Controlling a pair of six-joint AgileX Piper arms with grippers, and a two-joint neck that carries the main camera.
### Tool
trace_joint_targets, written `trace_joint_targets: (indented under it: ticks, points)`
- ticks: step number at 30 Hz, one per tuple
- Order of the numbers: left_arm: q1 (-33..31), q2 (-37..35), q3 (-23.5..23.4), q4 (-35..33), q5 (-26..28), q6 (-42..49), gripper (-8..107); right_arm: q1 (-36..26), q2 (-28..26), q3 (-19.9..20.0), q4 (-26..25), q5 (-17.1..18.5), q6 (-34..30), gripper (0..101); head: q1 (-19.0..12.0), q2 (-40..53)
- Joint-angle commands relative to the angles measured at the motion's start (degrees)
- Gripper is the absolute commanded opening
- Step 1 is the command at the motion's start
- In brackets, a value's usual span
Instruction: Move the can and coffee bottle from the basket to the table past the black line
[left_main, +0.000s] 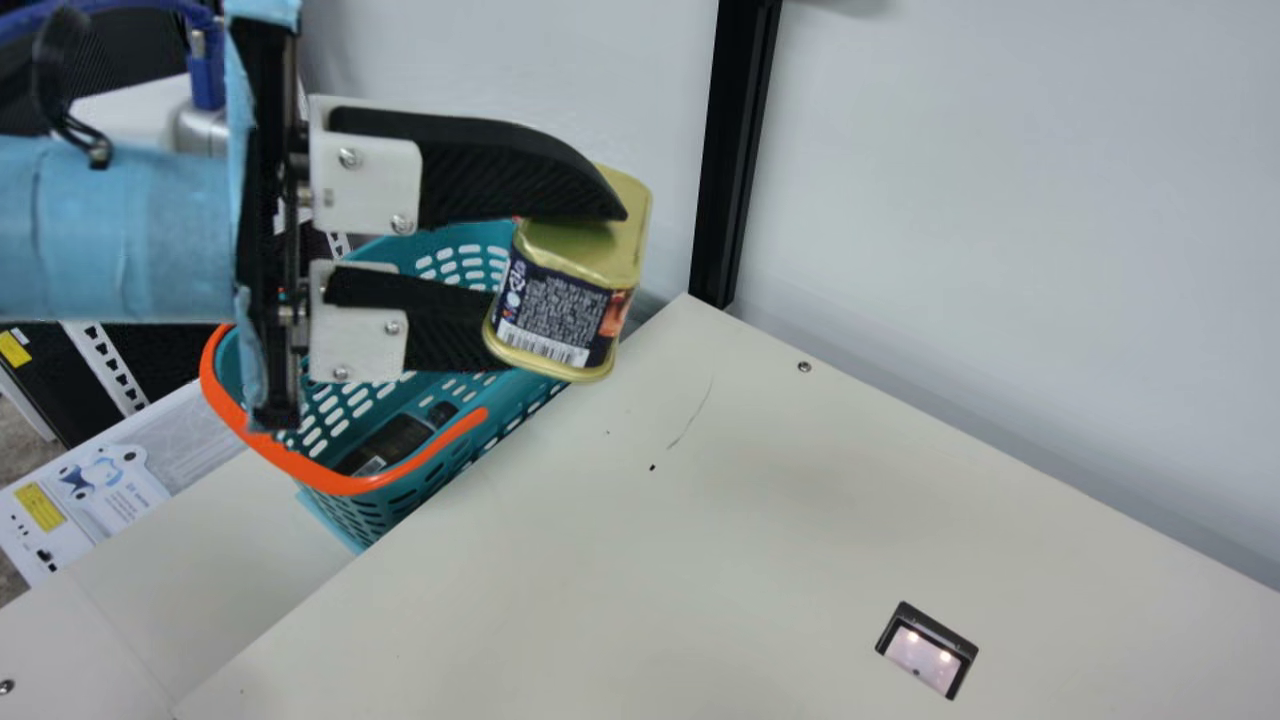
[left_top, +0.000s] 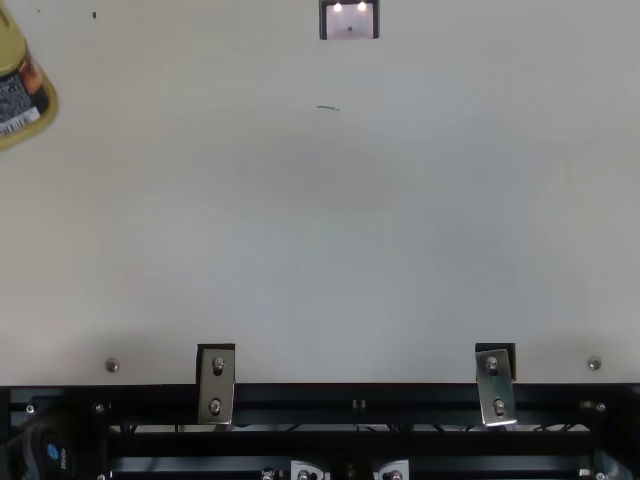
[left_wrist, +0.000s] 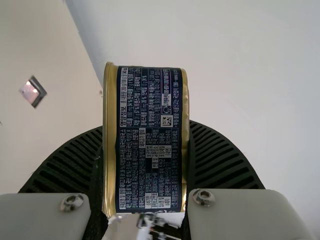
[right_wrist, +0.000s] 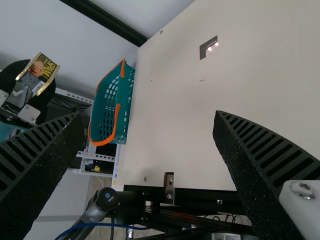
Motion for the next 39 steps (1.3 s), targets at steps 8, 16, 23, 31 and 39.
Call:
trace_joint_targets:
  ticks: [8,16,23,31,39]
  points:
    - [-2.67,-5.05,0.02,-0.30,-0.07,-23.34,10,0.00,0.00,0.00,0.00,0.00,0.00,101,-1.33,0.63]
    - [-4.50,-9.67,-1.33,0.02,-0.07,-32.96,10,0.00,0.00,0.00,0.00,0.00,0.00,101,-1.33,0.63]
    - [-6.64,-13.39,-2.85,-0.62,-0.07,-39.12,10,0.00,0.00,0.00,0.00,0.00,0.00,101,-1.33,0.63]
    - [-6.59,-13.42,-2.82,-0.69,0.10,-39.07,10,0.00,0.00,0.00,0.00,0.00,0.00,101,-1.33,0.63]
    - [-6.59,-13.42,-2.82,-0.69,0.10,-39.07,10,0.00,0.00,0.00,0.00,0.00,0.00,101,-1.33,0.63]
